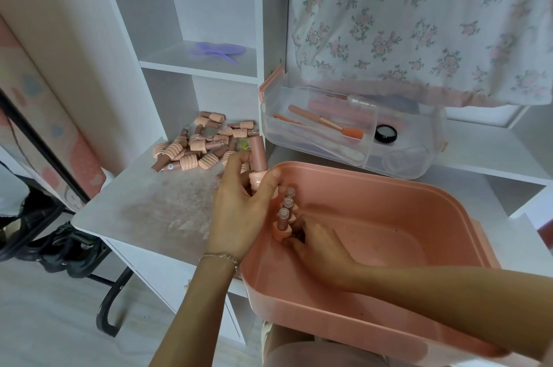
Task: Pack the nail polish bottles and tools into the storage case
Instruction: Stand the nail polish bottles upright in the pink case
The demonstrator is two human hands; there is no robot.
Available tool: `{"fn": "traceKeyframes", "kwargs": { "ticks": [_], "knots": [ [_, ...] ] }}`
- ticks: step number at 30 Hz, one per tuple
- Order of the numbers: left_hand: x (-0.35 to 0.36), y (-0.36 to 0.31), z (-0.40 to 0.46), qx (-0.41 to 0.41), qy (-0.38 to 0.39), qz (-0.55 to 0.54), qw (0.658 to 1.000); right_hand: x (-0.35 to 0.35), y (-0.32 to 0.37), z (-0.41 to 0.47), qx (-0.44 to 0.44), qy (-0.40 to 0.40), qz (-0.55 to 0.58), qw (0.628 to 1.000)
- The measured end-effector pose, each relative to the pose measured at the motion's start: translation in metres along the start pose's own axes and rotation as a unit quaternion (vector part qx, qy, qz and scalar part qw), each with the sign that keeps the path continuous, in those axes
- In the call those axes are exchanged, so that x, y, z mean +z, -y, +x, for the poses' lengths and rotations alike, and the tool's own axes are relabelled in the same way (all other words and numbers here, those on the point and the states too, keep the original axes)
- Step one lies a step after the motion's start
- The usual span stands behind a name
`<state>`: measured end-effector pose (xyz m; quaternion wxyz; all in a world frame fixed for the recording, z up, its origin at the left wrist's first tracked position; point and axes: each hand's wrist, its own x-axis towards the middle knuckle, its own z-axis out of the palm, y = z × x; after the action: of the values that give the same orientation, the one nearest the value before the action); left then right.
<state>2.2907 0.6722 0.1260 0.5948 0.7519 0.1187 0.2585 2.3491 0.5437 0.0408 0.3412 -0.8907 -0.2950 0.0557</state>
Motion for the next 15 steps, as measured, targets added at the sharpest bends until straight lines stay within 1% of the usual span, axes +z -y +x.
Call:
{"fn": "traceKeyframes", "kwargs": {
  "ticks": [4,15],
  "knots": [
    [0.0,0.0008,0.0004,0.003,0.001,-0.002,1.0,0.0007,-0.0003,-0.0007,0.009,0.007,0.005,1.0],
    [0.0006,0.0027,0.0004,0.002,0.005,0.0,1.0,-0.0017,0.0006,-0.0027,0.001,-0.008,0.043,0.999]
  ]
}}
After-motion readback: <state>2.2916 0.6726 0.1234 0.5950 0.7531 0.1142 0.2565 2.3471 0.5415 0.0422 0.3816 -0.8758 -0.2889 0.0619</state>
